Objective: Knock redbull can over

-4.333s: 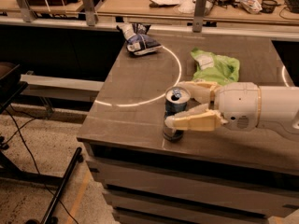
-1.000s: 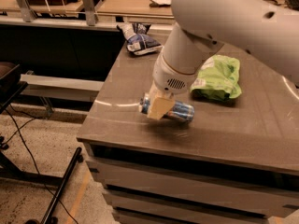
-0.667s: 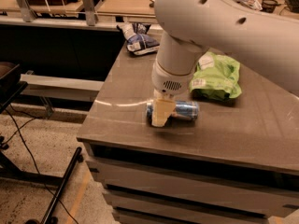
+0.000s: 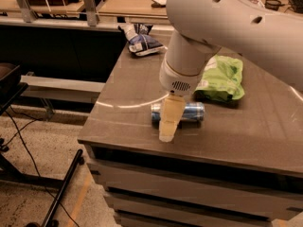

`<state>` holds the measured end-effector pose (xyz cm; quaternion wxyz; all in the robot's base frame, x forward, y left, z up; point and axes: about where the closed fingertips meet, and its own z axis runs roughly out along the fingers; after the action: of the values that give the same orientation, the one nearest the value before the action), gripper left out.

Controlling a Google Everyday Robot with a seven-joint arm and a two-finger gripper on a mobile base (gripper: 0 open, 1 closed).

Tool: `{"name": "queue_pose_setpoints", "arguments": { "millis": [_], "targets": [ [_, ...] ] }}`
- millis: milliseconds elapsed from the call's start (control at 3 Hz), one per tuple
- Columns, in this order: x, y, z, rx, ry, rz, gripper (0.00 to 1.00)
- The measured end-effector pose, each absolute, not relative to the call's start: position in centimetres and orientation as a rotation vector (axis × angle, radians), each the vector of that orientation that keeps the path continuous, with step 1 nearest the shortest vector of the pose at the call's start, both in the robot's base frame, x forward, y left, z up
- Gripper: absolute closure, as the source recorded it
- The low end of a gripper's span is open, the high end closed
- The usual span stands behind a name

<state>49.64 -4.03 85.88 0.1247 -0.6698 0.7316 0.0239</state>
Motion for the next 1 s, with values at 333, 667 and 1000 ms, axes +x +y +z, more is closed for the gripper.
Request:
{"name": "queue_pose_setpoints", "arguments": {
  "millis": [333,667,1000],
  "targets": [
    [49.7,-5.9,86.2,-1.925,2.09,0.155,0.0],
    [49.6,-8.7,87.2,-1.893,2.024,0.238,0.0],
    [49.6,-11.7,88.3,-1.861,2.0,0.254,0.0]
  ]
}}
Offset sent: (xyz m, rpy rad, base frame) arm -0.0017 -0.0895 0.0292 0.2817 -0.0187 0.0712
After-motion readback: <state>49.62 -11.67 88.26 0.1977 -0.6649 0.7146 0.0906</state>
